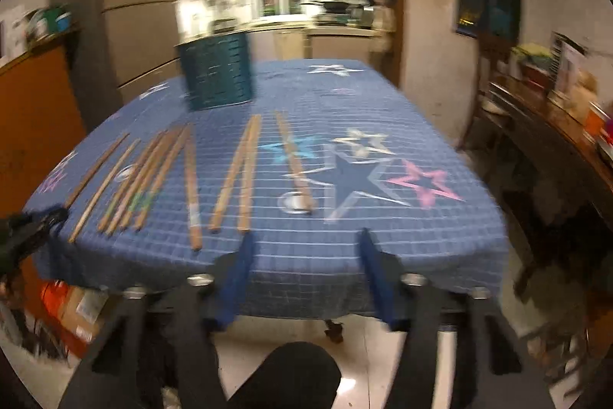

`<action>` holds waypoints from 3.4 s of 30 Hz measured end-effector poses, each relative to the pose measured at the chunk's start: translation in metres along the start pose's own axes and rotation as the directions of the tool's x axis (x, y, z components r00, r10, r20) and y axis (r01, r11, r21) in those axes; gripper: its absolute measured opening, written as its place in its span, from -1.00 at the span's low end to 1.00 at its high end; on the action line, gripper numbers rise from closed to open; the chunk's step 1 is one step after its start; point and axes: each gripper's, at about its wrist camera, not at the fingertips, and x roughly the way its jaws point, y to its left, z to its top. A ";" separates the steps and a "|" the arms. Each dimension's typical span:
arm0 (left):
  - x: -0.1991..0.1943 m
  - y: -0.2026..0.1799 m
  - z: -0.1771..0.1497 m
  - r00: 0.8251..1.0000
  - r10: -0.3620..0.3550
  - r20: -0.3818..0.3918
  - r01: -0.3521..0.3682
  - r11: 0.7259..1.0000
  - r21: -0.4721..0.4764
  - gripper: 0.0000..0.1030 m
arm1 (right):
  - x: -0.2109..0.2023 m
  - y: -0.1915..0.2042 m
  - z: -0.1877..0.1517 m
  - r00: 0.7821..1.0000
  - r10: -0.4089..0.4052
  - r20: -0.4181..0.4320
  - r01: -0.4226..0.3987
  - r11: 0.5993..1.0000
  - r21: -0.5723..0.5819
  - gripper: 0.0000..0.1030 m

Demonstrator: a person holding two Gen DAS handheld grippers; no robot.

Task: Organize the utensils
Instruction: 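Close the left tool on a wooden chopstick while the right tool grasps another chopstick, then lift both held chopsticks upright off the cloth with both tools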

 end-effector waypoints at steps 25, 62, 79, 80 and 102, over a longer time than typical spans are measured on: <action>0.002 -0.008 -0.008 0.997 -0.016 0.072 0.015 1.000 0.010 -0.70 | 0.042 0.058 -0.010 0.974 0.218 -0.064 -0.227 0.946 -0.232 -0.74; -0.008 -0.014 -0.025 0.982 0.038 0.188 -0.039 0.999 0.000 -0.87 | 0.045 0.063 -0.023 0.962 0.257 0.094 -0.238 0.955 -0.179 -0.84; -0.040 -0.009 -0.010 0.958 0.060 0.281 -0.064 0.998 0.006 -0.88 | -0.006 0.061 0.003 0.951 0.246 0.190 -0.224 0.966 -0.127 -0.85; -0.044 -0.008 -0.007 0.955 0.064 0.290 -0.068 0.998 0.003 -0.88 | -0.011 0.061 0.006 0.948 0.247 0.202 -0.224 0.966 -0.131 -0.85; -0.094 0.007 0.090 0.942 0.006 0.337 0.004 1.000 -0.027 -0.89 | -0.055 0.052 0.125 0.889 0.314 0.333 -0.267 0.947 -0.179 -0.85</action>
